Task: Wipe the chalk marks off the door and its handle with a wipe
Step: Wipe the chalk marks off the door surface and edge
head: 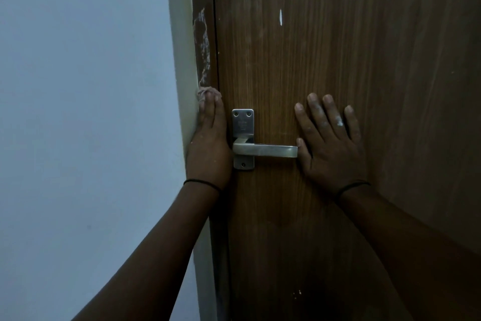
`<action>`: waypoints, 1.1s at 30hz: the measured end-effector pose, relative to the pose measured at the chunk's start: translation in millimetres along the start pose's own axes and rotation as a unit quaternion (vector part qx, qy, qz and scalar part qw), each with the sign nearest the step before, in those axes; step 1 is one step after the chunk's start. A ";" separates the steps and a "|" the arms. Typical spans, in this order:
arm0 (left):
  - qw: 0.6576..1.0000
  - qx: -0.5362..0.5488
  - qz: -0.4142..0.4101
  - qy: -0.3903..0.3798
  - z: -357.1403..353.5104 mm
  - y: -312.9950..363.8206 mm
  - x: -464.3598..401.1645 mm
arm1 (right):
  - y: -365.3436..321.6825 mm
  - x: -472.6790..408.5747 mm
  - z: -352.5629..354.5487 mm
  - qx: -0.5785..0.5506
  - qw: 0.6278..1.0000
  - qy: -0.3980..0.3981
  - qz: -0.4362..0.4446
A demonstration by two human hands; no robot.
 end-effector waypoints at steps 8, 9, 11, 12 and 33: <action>0.998 0.033 0.027 0.036 13.4 11.3 -35.2 | -1.3 -0.5 -0.3 -0.002 1.000 -0.002 0.000; 0.998 0.030 0.029 0.040 12.4 13.2 -37.2 | -0.9 -0.5 -0.1 -0.004 1.000 -0.002 0.000; 0.998 0.026 0.034 0.038 9.9 15.2 -30.5 | -1.2 -0.3 0.2 -0.006 1.000 -0.001 -0.002; 0.998 0.028 0.039 0.032 8.3 15.5 -23.3 | -1.2 -0.1 0.6 -0.006 1.000 -0.001 -0.004; 0.994 0.071 0.069 0.055 9.2 25.7 -66.0 | -1.2 -0.5 0.1 -0.010 1.000 -0.008 -0.005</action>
Point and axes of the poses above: each hand's wrist, its own x-axis away from the middle knuckle, its own z-axis out of the back of the hand, y = z × x, the point moved 2 cm from there along -x, towards the middle knuckle, and after that the axes turned 14 degrees about y, right-handed, at the moved point
